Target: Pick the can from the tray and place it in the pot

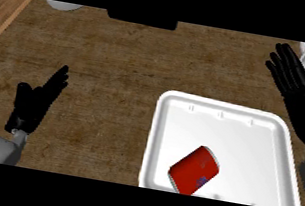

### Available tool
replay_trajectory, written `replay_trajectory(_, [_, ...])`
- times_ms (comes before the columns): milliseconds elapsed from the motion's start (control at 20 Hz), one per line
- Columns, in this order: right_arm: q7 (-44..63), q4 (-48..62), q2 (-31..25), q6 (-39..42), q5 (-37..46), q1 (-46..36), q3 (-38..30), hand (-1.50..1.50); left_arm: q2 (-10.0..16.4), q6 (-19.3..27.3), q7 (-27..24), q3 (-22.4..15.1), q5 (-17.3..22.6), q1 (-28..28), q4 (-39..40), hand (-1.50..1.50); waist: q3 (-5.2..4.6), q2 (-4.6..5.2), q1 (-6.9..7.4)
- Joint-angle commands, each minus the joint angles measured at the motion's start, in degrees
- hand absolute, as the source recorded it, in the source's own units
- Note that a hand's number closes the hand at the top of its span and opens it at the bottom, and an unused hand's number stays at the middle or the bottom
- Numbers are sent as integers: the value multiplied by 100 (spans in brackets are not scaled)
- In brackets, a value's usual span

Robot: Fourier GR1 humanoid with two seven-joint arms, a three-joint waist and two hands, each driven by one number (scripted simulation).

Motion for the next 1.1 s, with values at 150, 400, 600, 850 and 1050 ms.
replay_trajectory(150, [-1493, -1366, -772, -967, 2457, -315, 9, 150, 81, 491, -141, 643, 139, -179, -284, 0, -43, -335, -461])
replay_trajectory(400, [-1895, -1921, -1811, -1925, 4183, -545, -784, -150, 60, 668, -163, 910, 286, -95, -300, 0, -54, -643, -1081])
replay_trajectory(600, [-2537, -2865, -1748, -2557, 5340, -25, -444, -150, 31, 788, -139, 1115, 429, -150, -500, 0, 13, -390, -1010])
replay_trajectory(850, [-2757, -3704, -1560, -3112, 6829, 1046, 41, -150, 114, 856, -104, 1234, 463, -66, -734, 0, 24, -280, -1060])
replay_trajectory(1050, [-2465, -3705, -1228, -3241, 7960, 2049, 398, -150, 167, 928, -97, 1358, 493, 31, -816, 0, 15, -235, -1130])
